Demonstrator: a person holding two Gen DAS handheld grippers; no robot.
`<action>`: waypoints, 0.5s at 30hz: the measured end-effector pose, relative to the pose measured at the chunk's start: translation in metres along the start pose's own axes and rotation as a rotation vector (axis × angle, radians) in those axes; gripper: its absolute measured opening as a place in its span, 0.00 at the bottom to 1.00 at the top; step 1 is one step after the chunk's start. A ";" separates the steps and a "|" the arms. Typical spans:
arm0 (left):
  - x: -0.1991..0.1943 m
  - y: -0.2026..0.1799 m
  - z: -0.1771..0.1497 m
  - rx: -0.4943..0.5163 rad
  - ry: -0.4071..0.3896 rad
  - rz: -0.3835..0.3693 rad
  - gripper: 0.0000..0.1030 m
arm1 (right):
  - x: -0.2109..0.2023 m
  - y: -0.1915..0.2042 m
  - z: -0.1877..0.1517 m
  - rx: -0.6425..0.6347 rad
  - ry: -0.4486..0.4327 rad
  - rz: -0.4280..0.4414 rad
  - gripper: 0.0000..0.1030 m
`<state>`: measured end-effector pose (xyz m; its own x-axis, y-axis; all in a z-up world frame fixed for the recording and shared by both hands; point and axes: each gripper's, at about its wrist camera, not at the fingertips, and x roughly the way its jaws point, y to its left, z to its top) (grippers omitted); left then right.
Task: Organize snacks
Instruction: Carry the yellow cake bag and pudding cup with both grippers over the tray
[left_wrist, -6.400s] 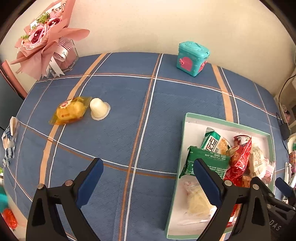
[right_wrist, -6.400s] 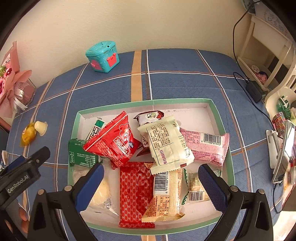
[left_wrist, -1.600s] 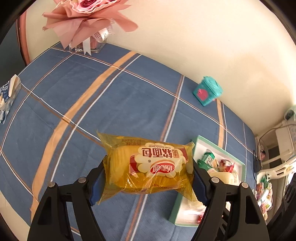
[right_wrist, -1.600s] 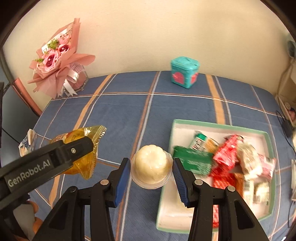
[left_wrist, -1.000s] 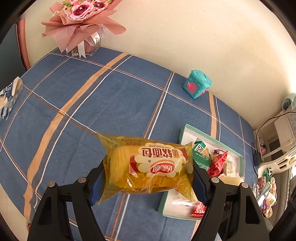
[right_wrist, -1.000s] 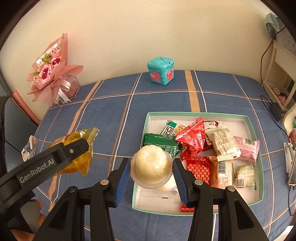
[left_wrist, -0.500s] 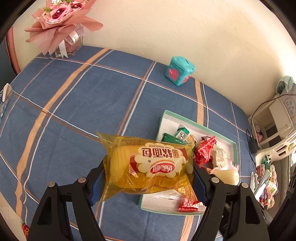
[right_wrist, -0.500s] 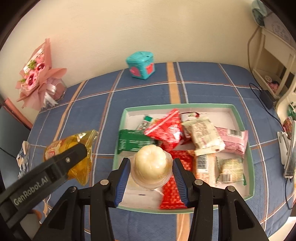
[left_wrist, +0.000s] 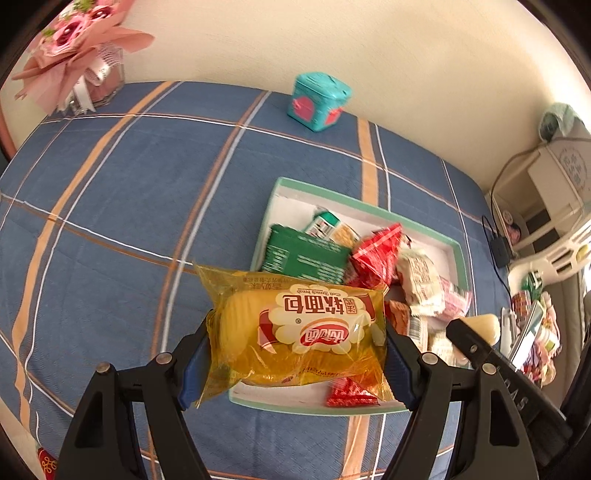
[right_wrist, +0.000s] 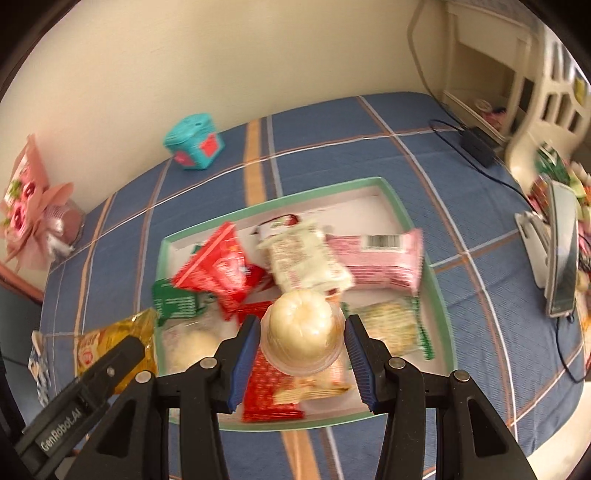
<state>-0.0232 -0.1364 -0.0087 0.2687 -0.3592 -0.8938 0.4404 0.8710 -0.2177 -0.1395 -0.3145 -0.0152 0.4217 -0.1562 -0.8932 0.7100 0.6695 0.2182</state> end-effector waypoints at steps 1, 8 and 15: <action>0.002 -0.004 -0.001 0.010 0.004 0.001 0.77 | 0.000 -0.006 0.001 0.013 0.001 -0.003 0.49; 0.015 -0.036 -0.010 0.108 0.023 0.000 0.77 | -0.001 -0.031 0.004 0.062 0.002 -0.017 0.49; 0.030 -0.057 -0.016 0.171 0.046 -0.008 0.77 | 0.002 -0.038 0.006 0.079 0.007 -0.021 0.49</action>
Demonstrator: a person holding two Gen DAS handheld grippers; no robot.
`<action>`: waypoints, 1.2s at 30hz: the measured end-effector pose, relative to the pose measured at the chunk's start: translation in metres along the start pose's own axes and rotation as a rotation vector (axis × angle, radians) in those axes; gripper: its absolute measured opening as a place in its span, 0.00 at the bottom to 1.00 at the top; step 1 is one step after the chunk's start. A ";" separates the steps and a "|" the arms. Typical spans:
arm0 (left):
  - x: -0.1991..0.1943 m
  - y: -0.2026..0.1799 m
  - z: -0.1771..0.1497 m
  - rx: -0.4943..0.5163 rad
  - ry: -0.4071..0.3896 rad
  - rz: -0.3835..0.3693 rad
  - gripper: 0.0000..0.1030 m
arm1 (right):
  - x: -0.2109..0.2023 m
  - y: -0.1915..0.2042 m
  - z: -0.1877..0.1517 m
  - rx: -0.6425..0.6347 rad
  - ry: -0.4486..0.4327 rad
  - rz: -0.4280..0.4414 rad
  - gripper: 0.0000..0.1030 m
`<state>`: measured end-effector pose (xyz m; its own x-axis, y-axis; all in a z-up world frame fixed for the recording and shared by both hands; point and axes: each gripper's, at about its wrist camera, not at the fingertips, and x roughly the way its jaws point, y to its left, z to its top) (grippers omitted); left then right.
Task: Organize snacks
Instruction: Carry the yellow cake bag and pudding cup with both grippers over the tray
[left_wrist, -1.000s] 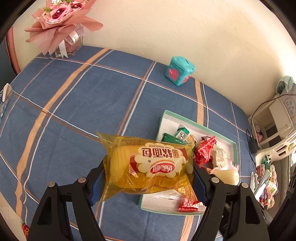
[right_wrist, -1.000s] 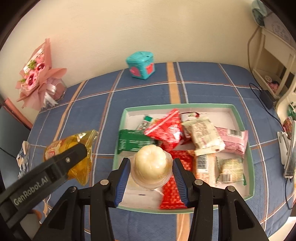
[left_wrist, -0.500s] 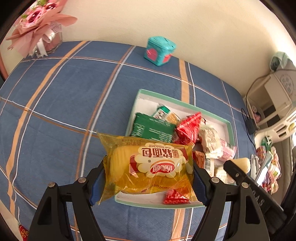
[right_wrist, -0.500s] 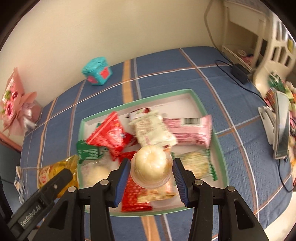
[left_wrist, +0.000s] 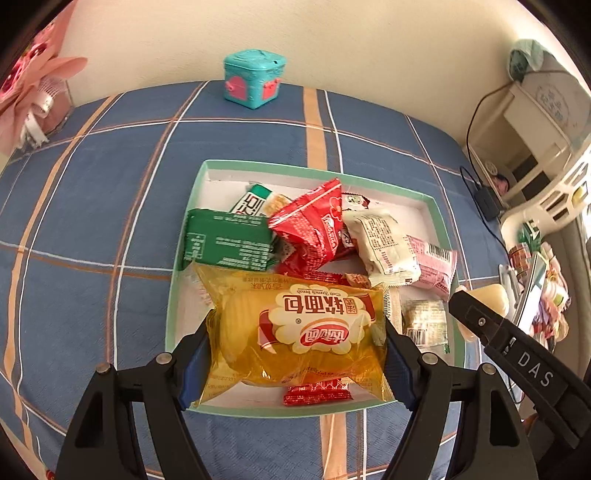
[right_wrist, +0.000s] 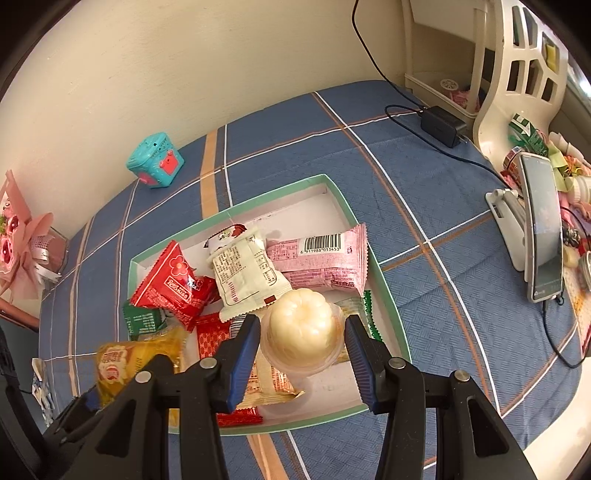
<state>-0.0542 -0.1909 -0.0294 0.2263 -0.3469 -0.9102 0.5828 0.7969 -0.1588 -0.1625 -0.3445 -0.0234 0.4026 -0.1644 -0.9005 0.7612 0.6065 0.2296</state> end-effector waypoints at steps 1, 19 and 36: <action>0.002 -0.002 0.001 0.011 -0.003 0.005 0.77 | 0.002 0.001 0.000 -0.004 0.003 0.000 0.49; 0.024 -0.003 0.004 0.050 -0.012 0.023 0.78 | 0.024 0.002 0.001 -0.017 0.044 -0.026 0.49; 0.027 0.010 0.016 -0.043 -0.008 -0.073 0.78 | 0.047 0.010 0.000 -0.037 0.082 -0.027 0.49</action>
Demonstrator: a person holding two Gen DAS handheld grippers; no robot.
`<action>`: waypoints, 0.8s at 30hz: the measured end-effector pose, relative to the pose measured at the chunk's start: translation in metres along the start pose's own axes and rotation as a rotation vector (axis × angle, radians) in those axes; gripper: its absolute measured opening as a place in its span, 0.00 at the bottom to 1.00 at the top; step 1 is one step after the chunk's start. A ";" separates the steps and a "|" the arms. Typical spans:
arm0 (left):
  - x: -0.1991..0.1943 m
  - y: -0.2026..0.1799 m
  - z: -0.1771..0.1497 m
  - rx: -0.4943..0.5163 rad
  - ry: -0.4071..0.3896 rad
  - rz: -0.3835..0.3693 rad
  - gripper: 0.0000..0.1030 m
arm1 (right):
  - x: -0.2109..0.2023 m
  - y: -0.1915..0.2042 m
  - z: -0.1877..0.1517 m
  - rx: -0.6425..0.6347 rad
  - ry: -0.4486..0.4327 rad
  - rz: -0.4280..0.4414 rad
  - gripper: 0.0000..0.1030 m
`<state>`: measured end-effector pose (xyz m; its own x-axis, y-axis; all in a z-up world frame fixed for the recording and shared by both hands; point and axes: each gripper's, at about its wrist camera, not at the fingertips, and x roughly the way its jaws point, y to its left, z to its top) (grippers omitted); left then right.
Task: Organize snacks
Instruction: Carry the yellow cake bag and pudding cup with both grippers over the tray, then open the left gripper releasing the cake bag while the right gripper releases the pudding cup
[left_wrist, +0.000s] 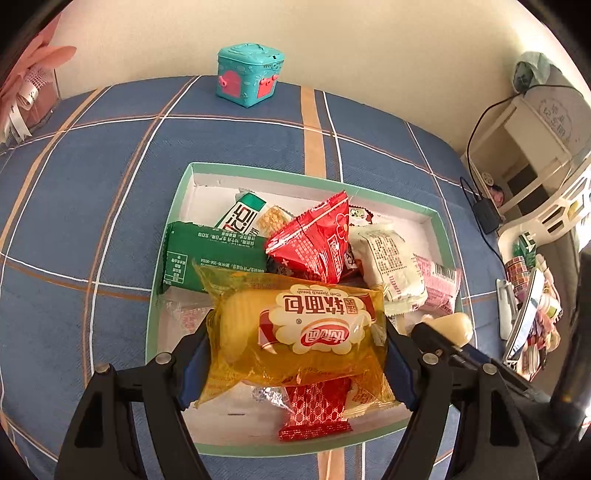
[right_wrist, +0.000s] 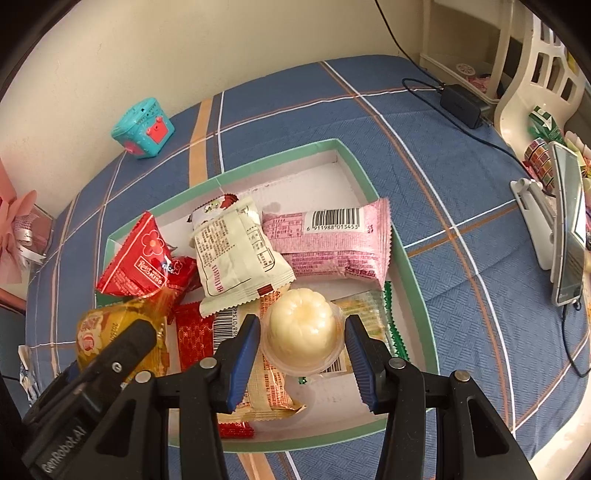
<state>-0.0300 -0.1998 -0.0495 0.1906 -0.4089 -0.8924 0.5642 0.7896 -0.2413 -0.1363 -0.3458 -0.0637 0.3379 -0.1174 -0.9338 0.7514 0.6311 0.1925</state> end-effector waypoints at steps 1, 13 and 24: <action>0.001 0.000 0.001 -0.003 -0.001 -0.001 0.78 | 0.002 0.000 0.000 0.001 0.002 0.002 0.49; 0.008 -0.001 0.009 -0.011 0.000 -0.016 0.78 | 0.014 0.008 0.005 -0.030 0.007 -0.015 0.50; 0.003 0.002 0.010 -0.044 0.050 -0.061 0.79 | 0.007 0.004 0.006 -0.028 0.007 -0.024 0.66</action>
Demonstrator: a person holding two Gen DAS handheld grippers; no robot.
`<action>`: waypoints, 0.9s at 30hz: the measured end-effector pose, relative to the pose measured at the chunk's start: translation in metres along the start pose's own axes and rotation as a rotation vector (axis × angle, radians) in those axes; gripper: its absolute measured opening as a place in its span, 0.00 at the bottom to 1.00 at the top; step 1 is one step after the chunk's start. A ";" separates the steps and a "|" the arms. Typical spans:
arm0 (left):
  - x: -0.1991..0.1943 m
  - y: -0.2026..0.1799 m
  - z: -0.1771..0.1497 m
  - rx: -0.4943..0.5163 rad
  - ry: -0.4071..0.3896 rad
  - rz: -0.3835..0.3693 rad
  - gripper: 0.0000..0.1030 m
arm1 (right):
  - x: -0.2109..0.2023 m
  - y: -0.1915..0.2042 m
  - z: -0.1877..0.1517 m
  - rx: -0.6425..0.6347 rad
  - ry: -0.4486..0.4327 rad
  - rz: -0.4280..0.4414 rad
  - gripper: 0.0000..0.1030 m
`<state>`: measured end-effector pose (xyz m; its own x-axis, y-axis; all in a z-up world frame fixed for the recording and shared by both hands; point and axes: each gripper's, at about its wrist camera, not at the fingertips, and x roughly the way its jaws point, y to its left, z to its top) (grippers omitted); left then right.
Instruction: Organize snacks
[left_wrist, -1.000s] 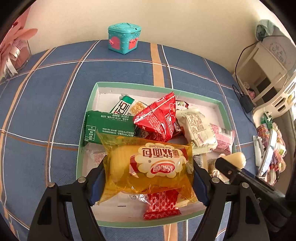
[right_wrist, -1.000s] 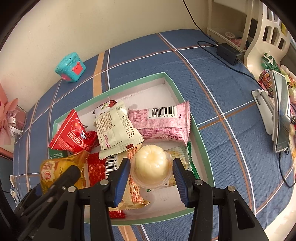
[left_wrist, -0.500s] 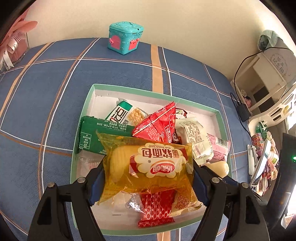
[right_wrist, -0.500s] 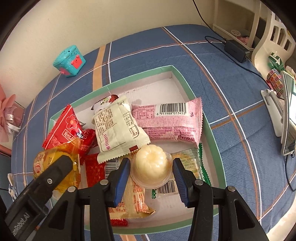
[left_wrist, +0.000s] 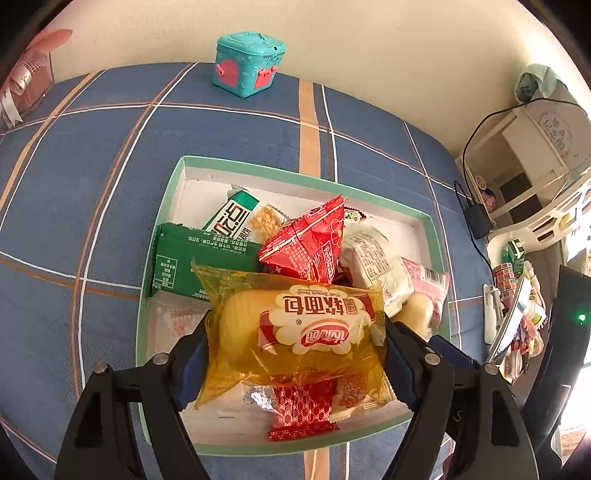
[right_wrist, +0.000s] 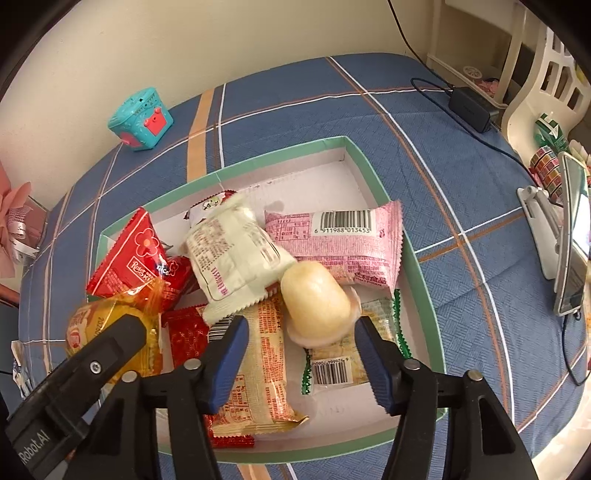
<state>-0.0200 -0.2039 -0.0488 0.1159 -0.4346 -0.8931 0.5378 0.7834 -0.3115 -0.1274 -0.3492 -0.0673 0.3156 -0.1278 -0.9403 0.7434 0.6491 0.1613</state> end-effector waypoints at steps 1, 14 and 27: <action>-0.001 0.001 0.000 -0.007 0.004 -0.010 0.79 | -0.002 0.000 0.000 -0.001 -0.003 -0.001 0.66; -0.019 0.006 0.004 -0.006 -0.049 0.004 0.93 | -0.028 0.005 0.003 -0.025 -0.058 0.003 0.71; -0.044 0.040 0.007 0.008 -0.138 0.296 0.98 | -0.039 0.020 0.003 -0.074 -0.119 0.032 1.00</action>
<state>0.0025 -0.1570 -0.0197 0.3799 -0.2447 -0.8921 0.4703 0.8815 -0.0416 -0.1232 -0.3333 -0.0266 0.4094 -0.1913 -0.8921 0.6877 0.7073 0.1639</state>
